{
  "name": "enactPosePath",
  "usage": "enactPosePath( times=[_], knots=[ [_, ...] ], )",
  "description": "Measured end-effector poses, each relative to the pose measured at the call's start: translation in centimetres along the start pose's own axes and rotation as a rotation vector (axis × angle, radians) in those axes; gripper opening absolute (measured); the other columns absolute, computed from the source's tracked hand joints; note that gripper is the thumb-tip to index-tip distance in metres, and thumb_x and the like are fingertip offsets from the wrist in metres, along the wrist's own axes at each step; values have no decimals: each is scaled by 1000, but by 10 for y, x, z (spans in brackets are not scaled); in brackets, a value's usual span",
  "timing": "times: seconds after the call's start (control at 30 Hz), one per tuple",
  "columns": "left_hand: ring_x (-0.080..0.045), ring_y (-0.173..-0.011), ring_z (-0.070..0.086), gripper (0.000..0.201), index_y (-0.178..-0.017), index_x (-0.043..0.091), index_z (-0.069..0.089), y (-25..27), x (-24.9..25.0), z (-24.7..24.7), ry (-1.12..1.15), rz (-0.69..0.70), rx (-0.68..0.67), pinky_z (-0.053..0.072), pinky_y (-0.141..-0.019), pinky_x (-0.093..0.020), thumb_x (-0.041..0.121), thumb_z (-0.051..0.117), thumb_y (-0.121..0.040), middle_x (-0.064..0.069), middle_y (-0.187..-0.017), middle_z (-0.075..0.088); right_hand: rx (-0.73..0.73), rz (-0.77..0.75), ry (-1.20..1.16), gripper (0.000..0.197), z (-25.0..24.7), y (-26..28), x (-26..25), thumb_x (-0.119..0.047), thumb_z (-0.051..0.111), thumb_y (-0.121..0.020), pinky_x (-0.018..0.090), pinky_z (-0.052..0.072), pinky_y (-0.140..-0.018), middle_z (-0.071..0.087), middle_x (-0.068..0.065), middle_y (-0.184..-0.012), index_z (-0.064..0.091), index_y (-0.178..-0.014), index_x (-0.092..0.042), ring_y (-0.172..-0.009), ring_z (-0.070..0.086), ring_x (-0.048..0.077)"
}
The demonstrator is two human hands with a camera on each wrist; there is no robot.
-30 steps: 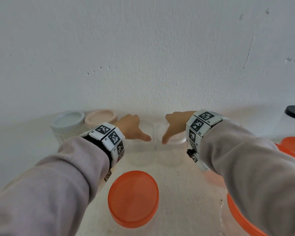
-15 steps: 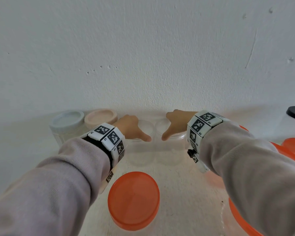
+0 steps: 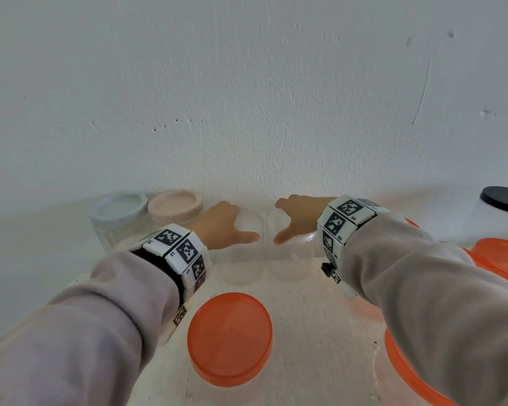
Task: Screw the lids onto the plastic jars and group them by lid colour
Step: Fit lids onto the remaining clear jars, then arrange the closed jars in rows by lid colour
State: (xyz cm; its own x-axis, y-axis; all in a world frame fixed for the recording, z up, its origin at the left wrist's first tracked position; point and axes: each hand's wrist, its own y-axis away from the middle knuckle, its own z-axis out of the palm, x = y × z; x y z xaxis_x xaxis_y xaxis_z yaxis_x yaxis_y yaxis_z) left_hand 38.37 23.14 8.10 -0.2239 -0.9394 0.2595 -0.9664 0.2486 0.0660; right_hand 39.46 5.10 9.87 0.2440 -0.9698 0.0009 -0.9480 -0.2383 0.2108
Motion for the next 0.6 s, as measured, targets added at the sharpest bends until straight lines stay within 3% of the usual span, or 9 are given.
enactPosePath(
  times=[0.13,0.23,0.4,0.5,0.6],
  knots=[
    [-15,-134,37,72,-146,18,36,24,4,-5,57,111,31,27,-102,-22,51,60,-87,1,-149,37,45,-81,-75,83,-14,21,-4,-52,66,-84,42,40,-104,37,1,-146,25,-149,-23,-128,44,21],
    [-8,-130,39,66,-142,24,41,48,7,-4,127,212,62,25,-98,-16,50,62,-86,8,-145,42,109,-142,-166,82,-24,47,0,-50,66,-85,38,34,-109,32,-2,-151,23,-151,-26,-135,36,18],
    [6,-117,40,60,-138,33,45,88,5,3,176,328,19,28,-91,-9,53,62,-83,18,-136,46,263,-159,-282,68,-22,100,17,-48,63,-88,23,29,-93,41,-7,-143,32,-146,-32,-125,40,9],
    [9,-119,37,73,-139,39,41,109,-2,9,168,342,-56,27,-89,-6,69,56,-75,27,-132,41,322,-110,-347,64,-9,136,30,-49,63,-87,22,30,-91,44,-11,-138,36,-143,-35,-118,41,4],
    [10,-118,31,88,-141,46,32,123,-10,15,136,306,-139,27,-89,-9,79,52,-62,33,-129,28,337,-25,-410,64,9,168,42,-47,65,-85,26,37,-95,47,-10,-136,39,-142,-34,-118,45,8]
  ],
)
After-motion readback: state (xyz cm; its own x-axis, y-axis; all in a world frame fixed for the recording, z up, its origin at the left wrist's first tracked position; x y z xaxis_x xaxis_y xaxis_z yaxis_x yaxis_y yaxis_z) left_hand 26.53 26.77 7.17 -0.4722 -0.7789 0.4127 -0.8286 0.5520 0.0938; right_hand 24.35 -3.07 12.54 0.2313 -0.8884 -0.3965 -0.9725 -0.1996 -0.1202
